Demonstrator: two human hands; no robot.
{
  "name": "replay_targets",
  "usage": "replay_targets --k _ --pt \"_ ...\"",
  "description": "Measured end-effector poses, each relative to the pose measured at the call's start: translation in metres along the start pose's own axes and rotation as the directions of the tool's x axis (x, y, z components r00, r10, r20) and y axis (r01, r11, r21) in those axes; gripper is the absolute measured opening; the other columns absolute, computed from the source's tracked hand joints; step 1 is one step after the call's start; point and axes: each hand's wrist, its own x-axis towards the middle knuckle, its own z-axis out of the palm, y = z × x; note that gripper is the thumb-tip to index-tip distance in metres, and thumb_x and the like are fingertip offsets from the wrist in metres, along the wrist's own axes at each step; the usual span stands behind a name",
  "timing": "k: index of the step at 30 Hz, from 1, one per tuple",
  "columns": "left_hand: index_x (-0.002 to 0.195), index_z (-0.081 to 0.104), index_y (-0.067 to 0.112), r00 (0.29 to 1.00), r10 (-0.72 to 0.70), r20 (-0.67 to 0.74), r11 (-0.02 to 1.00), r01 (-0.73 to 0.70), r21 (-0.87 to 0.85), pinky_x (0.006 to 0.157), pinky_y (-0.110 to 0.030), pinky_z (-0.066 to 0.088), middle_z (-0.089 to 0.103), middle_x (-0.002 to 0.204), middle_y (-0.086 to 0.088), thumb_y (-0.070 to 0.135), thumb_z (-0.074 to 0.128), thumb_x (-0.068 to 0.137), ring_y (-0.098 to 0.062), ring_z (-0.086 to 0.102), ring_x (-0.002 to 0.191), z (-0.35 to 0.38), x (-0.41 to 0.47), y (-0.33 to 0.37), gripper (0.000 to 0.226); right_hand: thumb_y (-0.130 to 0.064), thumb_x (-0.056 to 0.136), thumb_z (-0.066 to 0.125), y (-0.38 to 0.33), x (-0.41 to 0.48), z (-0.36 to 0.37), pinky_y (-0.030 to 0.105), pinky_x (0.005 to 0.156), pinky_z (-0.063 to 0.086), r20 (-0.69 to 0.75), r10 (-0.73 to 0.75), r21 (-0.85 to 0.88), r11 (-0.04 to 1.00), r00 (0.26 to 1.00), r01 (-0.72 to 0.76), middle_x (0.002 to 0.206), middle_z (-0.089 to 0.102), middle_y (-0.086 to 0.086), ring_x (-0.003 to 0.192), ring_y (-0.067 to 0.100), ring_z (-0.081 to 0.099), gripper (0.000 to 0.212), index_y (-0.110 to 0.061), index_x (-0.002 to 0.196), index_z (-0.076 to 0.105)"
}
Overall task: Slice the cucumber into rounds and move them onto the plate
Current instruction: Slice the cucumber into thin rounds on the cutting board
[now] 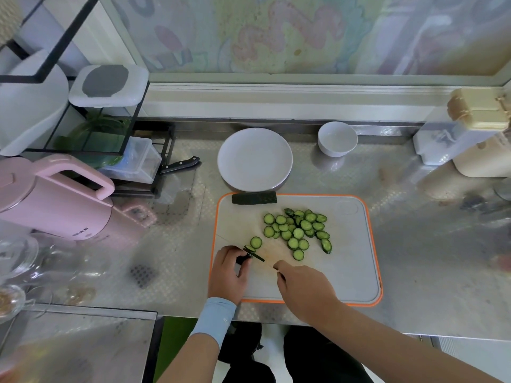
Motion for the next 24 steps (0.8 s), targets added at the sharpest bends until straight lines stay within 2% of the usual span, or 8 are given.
replay_targets --k 6,12,16,24 --pt "0.092 0.065 0.014 1.0 0.015 -0.025 1.0 -0.015 -0.009 0.078 -0.027 0.05 0.06 0.095 0.004 0.007 0.077 0.078 -0.013 0.058 0.084 0.0 0.0 0.002 0.02 -0.033 0.102 0.031 0.002 0.001 -0.001 0.037 0.06 0.05 -0.006 0.021 0.022 1.0 1.0 -0.02 0.074 0.063 0.003 0.066 0.027 0.059 0.025 -0.022 0.112 0.051" --pt "0.092 0.065 0.012 1.0 0.013 -0.025 1.0 -0.013 -0.01 0.078 -0.028 0.051 0.06 0.095 0.003 0.006 0.076 0.078 -0.014 0.059 0.084 0.0 0.0 0.002 0.019 -0.031 0.102 0.032 -0.002 0.008 -0.005 0.035 0.059 0.047 0.031 0.059 0.034 0.998 0.998 -0.06 0.072 0.057 0.003 0.067 0.028 0.057 0.019 -0.021 0.1 0.048" --pt "0.093 0.065 0.012 0.999 0.017 -0.031 1.0 -0.017 -0.022 0.078 -0.029 0.051 0.061 0.094 0.004 0.005 0.076 0.078 -0.014 0.059 0.085 -0.001 0.001 0.002 0.019 -0.03 0.102 0.032 -0.006 0.016 -0.003 0.032 0.053 0.039 0.057 0.048 0.019 0.999 0.997 -0.049 0.069 0.053 0.002 0.063 0.027 0.053 0.015 -0.022 0.092 0.04" --pt "0.094 0.066 0.012 1.0 0.013 -0.013 0.999 -0.013 -0.04 0.081 -0.028 0.05 0.061 0.096 0.006 0.007 0.073 0.082 -0.013 0.059 0.09 -0.002 0.002 0.002 0.015 -0.025 0.101 0.033 -0.013 0.038 0.012 0.029 0.044 0.025 0.072 0.059 0.006 0.998 0.996 -0.06 0.06 0.041 -0.001 0.058 0.029 0.047 0.013 -0.02 0.092 0.04"
